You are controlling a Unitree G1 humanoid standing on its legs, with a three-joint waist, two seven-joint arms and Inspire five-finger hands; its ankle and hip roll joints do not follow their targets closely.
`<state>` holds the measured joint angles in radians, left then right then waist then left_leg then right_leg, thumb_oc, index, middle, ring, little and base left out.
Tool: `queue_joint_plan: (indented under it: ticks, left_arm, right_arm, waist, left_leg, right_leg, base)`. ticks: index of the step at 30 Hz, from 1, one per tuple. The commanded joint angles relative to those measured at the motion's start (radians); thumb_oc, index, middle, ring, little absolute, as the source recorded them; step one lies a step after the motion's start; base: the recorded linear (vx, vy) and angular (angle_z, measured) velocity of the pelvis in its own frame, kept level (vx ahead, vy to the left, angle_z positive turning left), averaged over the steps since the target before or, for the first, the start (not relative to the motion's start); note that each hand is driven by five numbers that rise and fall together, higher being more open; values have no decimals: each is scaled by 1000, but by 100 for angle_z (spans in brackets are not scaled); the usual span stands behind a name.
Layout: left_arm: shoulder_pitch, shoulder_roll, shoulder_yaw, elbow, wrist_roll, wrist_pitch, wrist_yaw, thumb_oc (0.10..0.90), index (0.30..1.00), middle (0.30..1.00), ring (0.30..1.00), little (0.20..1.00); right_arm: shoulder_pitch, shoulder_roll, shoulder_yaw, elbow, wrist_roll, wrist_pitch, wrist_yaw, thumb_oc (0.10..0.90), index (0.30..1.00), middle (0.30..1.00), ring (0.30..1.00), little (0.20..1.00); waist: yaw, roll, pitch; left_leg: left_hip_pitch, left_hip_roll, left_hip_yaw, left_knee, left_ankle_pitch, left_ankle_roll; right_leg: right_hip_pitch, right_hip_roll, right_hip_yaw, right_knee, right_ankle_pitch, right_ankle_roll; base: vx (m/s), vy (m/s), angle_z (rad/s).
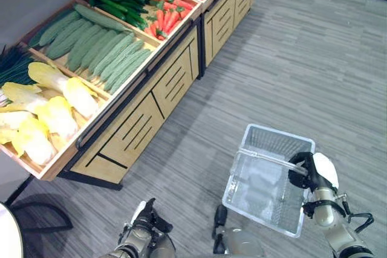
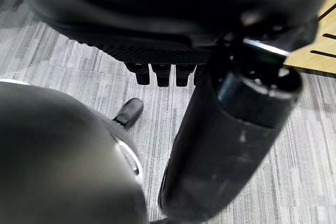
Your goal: Get the vegetables into the basket
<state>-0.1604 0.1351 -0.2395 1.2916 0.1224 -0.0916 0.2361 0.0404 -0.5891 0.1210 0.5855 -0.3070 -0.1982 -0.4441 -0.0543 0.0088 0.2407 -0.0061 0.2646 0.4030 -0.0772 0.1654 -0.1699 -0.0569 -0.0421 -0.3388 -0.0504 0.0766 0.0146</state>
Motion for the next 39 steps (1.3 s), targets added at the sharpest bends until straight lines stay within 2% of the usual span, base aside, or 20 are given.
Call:
queue_joint_plan:
  ticks: [1, 2, 6, 7, 9, 15, 22, 23, 25, 26, 27, 29, 31, 34, 35, 36, 37, 39]
  left_arm:
    - [39, 31, 22, 35, 43, 4, 27, 900, 1000, 1000, 1000, 1000]
    - [47, 32, 27, 35, 52, 3, 27, 900, 1000, 1000, 1000, 1000]
    - [44, 50, 44, 37, 38, 6, 39, 900, 1000, 1000, 1000, 1000]
    - [44, 51, 44, 37, 38, 6, 39, 900, 1000, 1000, 1000, 1000]
    - [39, 67, 63, 43, 31, 6, 46, 900, 1000, 1000, 1000, 1000]
    - [39, 80, 74, 40, 25, 4, 52, 900, 1000, 1000, 1000, 1000]
    - [38, 73, 64, 13, 2, -14, 60, 900, 1000, 1000, 1000, 1000]
    - [36, 70, 62, 6, -7, -17, 61, 900, 1000, 1000, 1000, 1000]
    - [30, 73, 54, -8, -14, -23, 62, 900, 1000, 1000, 1000, 1000]
    - [30, 73, 55, -8, -14, -23, 62, 900, 1000, 1000, 1000, 1000]
    - [19, 80, 36, -28, -23, -29, 59, 900, 1000, 1000, 1000, 1000]
    - [10, 83, 30, -33, -41, -34, 42, 900, 1000, 1000, 1000, 1000]
    - [-6, 83, 24, -43, -76, -46, -4, 900, 1000, 1000, 1000, 1000]
    - [-13, 88, 4, -77, -113, -70, -67, 900, 1000, 1000, 1000, 1000]
    - [-13, 88, 4, -77, -113, -70, -67, 900, 1000, 1000, 1000, 1000]
    - [-14, 89, -3, -90, -138, -80, -112, 900, 1000, 1000, 1000, 1000]
    - [-13, 87, -8, -91, -139, -83, -121, 900, 1000, 1000, 1000, 1000]
    - [-15, 86, -6, -84, -145, -88, -137, 900, 1000, 1000, 1000, 1000]
  right_arm:
    - [-46, -51, -84, -120, 26, -72, -89, 400, 300, 300, 300, 300]
    - [-57, -40, -77, -116, 27, -70, -90, 400, 300, 300, 300, 300]
    - [-86, -12, -56, -93, 30, -65, -94, 400, 300, 300, 300, 300]
    - [-87, -12, -56, -92, 30, -65, -94, 400, 300, 300, 300, 300]
    - [-107, -1, -34, -82, 27, -67, -89, 400, 300, 300, 300, 300]
    - [-118, 10, -19, -64, 27, -70, -85, 400, 300, 300, 300, 300]
    - [-136, 35, 11, -15, 33, -75, -83, 400, 300, 300, 300, 300]
    - [-143, 39, 16, -2, 35, -76, -85, 400, 300, 300, 300, 300]
    - [-160, 45, 30, 15, 35, -76, -88, 400, 300, 300, 300, 300]
    - [-160, 45, 30, 15, 35, -77, -89, 400, 300, 300, 300, 300]
    - [-170, 54, 48, 28, 39, -79, -87, 400, 300, 300, 300, 300]
    - [-165, 53, 48, 25, 42, -79, -85, 400, 300, 300, 300, 300]
    - [-164, 48, 39, 21, 38, -70, -83, 400, 300, 300, 300, 300]
    - [-169, 32, 26, 30, 40, -63, -84, 400, 300, 300, 300, 300]
    - [-169, 32, 26, 30, 40, -63, -84, 400, 300, 300, 300, 300]
    - [-175, 20, 15, 30, 39, -56, -81, 400, 300, 300, 300, 300]
    - [-175, 15, 7, 29, 37, -53, -80, 400, 300, 300, 300, 300]
    - [-171, 12, -2, 26, 32, -50, -77, 400, 300, 300, 300, 300]
  waist:
    - [-8, -31, -27]
    - [2, -46, -27]
    - [17, -72, -24]
    - [17, -73, -24]
    - [26, -90, -25]
    - [31, -111, -34]
    - [42, -122, -38]
    - [45, -121, -34]
    - [47, -107, -29]
    - [47, -108, -29]
    - [32, -92, -27]
    - [17, -80, -23]
    - [3, -71, -13]
    - [-29, -63, -2]
    - [-29, -63, -2]
    - [-47, -59, 0]
    - [-51, -57, 2]
    - [-64, -59, -4]
  left_leg:
    - [14, -46, -2, 24, -53, 48]
    - [17, -64, -1, 49, -83, 65]
    - [13, -93, 6, 76, -124, 91]
    - [14, -94, 6, 76, -124, 91]
    - [19, -114, 12, 72, -142, 106]
    - [33, -146, 14, 39, -152, 127]
    - [55, -179, 14, -10, -162, 148]
    - [60, -183, 16, -10, -167, 152]
    - [59, -182, 13, -10, -175, 165]
    - [58, -182, 14, -10, -175, 165]
    - [70, -190, -17, -10, -191, 174]
    - [85, -193, -40, -10, -198, 173]
    - [105, -197, -62, -10, -206, 167]
    - [139, -211, -107, -10, -224, 159]
    - [140, -211, -108, -10, -224, 159]
    - [162, -217, -135, -8, -235, 153]
    - [173, -217, -144, -5, -240, 151]
    - [189, -217, -175, 12, -254, 146]
  right_leg:
    - [84, -157, 71, 80, -49, 137]
    - [95, -174, 84, 83, -44, 147]
    - [95, -204, 100, 89, -23, 170]
    - [95, -205, 100, 89, -23, 171]
    - [85, -222, 115, 103, 13, 189]
    - [64, -236, 151, 119, 77, 212]
    - [49, -260, 149, 135, 141, 236]
    - [43, -270, 143, 160, 157, 241]
    - [13, -272, 149, 250, 142, 237]
    - [11, -273, 151, 253, 141, 237]
    - [-31, -204, 228, 320, 88, 223]
    - [-65, -153, 265, 313, 37, 202]
    - [-89, -142, 258, 253, 15, 192]
    - [-125, -104, 338, 169, 27, 195]
    - [-124, -104, 338, 168, 27, 195]
    - [-144, -103, 388, 124, 51, 201]
    - [-138, -109, 383, 117, 62, 204]
    - [-140, -104, 415, 131, 67, 207]
  base:
    - [118, 222, -12]
    - [100, 221, -2]
    - [74, 180, -2]
    - [58, 167, 1]
    - [68, 184, -7]
    - [54, 131, -6]
    - [12, 116, -4]
    - [-25, 124, -8]
    - [-22, 129, -4]
    - [50, 174, -2]
    - [84, 132, 4]
    - [137, 94, 28]
    - [151, -1, 60]
    - [156, -31, 45]
    - [201, -65, 65]
    - [189, -80, 78]
    - [256, -129, 74]
    - [186, -128, 50]
